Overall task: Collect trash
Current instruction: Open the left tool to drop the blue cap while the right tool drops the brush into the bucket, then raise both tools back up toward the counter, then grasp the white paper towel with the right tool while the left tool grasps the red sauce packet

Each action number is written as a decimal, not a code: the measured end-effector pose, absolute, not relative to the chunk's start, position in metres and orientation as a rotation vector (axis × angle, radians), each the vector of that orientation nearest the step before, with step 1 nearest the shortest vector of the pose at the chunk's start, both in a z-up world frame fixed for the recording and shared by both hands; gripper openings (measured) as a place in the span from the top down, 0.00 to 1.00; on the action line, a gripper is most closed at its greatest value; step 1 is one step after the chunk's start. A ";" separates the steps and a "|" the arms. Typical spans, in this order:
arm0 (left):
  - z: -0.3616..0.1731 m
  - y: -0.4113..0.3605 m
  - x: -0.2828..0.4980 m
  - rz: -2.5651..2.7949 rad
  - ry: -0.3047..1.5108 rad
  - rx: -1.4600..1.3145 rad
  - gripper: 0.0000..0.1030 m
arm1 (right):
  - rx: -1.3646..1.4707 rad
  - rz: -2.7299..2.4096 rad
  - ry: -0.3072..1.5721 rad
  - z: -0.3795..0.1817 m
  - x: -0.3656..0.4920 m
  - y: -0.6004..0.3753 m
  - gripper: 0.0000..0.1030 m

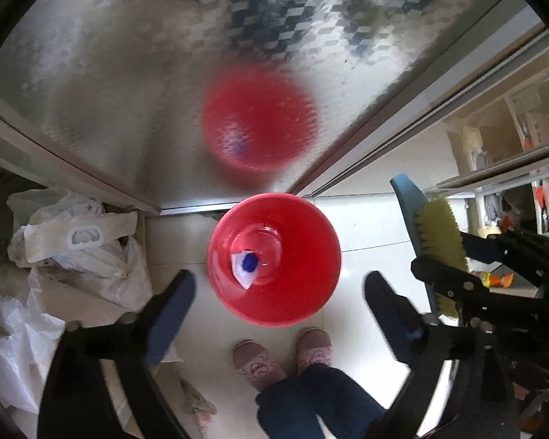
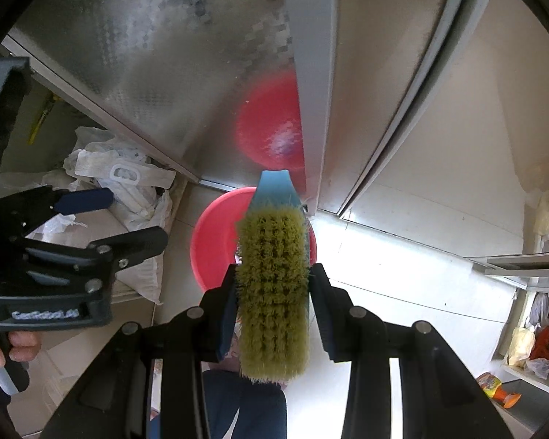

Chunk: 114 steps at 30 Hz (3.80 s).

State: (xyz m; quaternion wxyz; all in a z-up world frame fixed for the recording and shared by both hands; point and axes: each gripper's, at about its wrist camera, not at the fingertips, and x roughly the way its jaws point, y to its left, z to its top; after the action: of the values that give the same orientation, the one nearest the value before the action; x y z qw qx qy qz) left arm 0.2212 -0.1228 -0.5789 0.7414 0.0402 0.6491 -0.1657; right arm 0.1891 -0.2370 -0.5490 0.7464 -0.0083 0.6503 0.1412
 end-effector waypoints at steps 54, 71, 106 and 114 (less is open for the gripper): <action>-0.360 -0.077 0.172 -0.256 1.265 0.032 0.00 | -0.125 0.379 1.268 -0.359 0.165 -0.237 0.01; -0.118 -0.047 0.170 -0.149 0.995 -0.077 0.00 | -0.127 0.413 0.934 -0.119 0.175 -0.255 0.00; -0.209 0.059 0.385 -0.129 1.208 -0.087 0.00 | -0.343 0.539 1.126 -0.198 0.382 -0.111 0.14; -0.206 0.068 0.391 -0.125 1.217 -0.095 0.00 | -0.344 0.565 1.182 -0.211 0.382 -0.105 0.55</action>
State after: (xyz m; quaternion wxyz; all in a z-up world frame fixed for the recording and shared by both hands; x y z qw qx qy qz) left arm 0.3909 0.0676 -0.2061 0.8177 -0.0448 0.5709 -0.0589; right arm 0.3819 -0.1046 -0.2108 0.7793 -0.1593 0.5469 0.2613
